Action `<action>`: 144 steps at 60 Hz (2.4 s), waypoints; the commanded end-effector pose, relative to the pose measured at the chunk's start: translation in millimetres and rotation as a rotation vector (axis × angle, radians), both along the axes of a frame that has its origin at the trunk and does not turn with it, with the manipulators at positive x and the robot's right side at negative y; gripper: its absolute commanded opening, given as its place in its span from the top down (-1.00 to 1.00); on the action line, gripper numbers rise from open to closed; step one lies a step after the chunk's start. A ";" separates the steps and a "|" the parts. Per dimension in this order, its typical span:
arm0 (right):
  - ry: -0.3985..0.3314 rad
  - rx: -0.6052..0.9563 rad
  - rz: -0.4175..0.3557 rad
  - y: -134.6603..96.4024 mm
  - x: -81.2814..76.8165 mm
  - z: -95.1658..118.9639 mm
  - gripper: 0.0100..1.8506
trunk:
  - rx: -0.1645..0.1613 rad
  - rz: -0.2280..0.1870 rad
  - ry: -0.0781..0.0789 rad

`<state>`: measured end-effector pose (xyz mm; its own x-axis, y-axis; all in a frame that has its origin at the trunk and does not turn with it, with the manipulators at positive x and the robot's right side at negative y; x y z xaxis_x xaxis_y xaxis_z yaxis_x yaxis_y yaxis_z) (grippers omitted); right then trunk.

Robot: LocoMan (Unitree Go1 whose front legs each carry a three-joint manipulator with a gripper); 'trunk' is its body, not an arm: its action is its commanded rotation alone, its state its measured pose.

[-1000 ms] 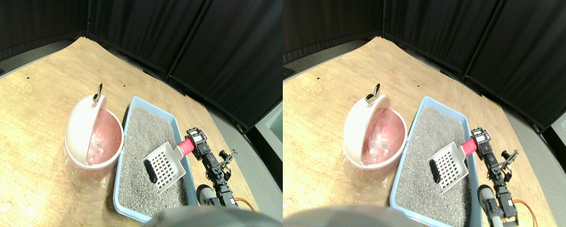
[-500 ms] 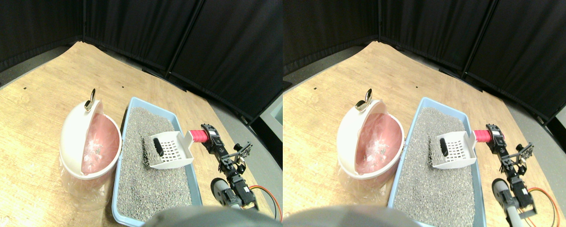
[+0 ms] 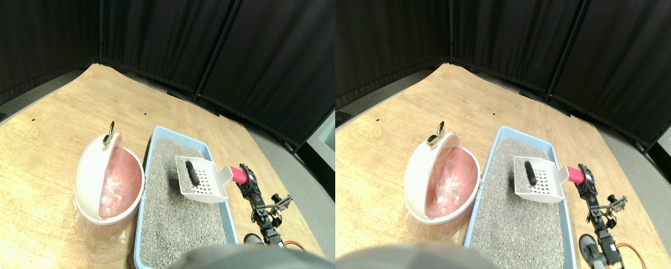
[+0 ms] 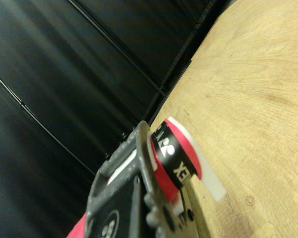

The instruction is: Scoop (unimanual)

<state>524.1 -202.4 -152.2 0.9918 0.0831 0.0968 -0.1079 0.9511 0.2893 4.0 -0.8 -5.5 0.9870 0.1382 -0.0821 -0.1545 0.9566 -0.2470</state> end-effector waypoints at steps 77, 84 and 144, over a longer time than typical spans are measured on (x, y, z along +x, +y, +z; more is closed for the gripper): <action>-0.084 0.035 0.141 23.6 10.2 64.8 0.95 | -0.037 0.057 -0.035; -0.082 -0.052 0.185 36.0 13.3 75.1 0.95 | -0.052 0.077 -0.030; 0.017 -0.321 0.385 114.6 -1.4 93.6 0.95 | -0.176 0.227 -0.028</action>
<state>526.0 -92.1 -69.5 0.8902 0.4524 -0.0538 -0.4537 0.8910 -0.0159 -4.9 -1.9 -2.8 0.9444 0.3217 -0.0673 -0.3224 0.8668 -0.3804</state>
